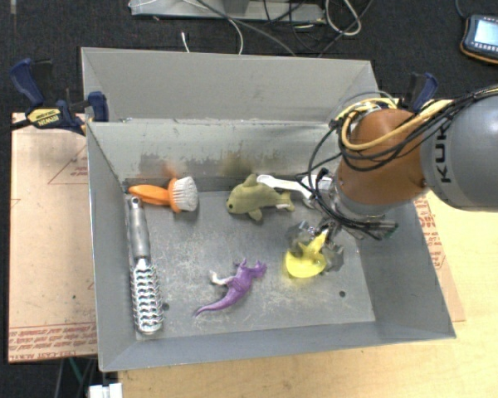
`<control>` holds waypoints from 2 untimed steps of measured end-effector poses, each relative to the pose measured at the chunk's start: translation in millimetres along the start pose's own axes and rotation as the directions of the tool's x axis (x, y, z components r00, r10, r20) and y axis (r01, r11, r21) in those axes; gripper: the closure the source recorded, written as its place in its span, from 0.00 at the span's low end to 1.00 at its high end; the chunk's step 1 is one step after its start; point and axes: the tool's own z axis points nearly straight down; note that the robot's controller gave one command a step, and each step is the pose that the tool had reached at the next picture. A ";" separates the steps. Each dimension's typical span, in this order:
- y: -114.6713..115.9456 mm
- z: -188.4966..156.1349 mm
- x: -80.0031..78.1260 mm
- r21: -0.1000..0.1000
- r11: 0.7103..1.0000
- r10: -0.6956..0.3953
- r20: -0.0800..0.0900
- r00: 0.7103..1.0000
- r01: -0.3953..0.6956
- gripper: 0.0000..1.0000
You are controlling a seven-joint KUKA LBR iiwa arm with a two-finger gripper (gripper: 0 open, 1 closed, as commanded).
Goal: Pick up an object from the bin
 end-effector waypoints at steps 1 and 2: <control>9.8 -40.9 8.9 0.003 1.000 0.026 0.005 1.000 -0.026 1.00; 13.2 -134.3 4.9 -0.002 1.000 -0.006 0.003 1.000 0.006 1.00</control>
Offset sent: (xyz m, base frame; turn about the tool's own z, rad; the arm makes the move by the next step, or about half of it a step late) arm -0.0160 0.0015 0.1362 -0.0107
